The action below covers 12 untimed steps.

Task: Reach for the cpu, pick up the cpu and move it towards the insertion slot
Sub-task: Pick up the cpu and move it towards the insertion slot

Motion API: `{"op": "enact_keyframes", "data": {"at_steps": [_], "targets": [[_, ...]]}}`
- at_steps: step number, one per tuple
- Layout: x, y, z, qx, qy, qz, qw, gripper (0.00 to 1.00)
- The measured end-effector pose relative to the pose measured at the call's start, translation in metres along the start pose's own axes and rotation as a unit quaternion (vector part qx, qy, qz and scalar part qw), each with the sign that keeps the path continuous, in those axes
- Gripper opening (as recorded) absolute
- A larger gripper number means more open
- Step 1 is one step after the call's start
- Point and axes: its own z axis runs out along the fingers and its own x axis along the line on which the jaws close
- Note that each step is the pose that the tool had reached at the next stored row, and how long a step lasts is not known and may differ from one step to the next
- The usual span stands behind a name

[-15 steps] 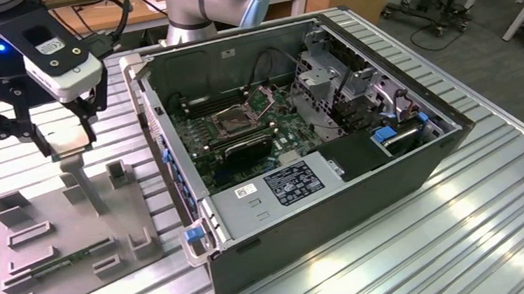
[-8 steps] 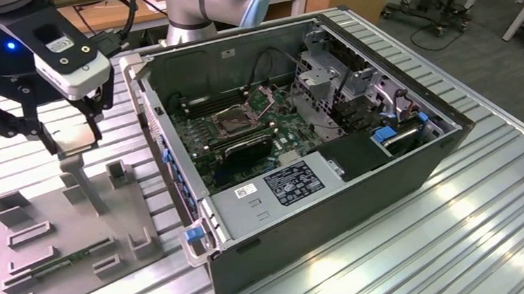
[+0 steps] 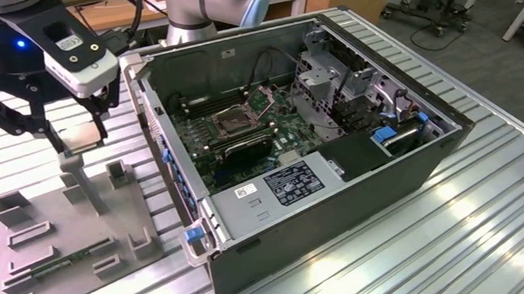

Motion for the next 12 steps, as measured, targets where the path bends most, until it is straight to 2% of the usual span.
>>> {"op": "enact_keyframes", "data": {"at_steps": [12], "targets": [[-0.0093, -0.0002, 0.0001, 0.0, 0.0, 0.0, 1.0, 0.54]]}}
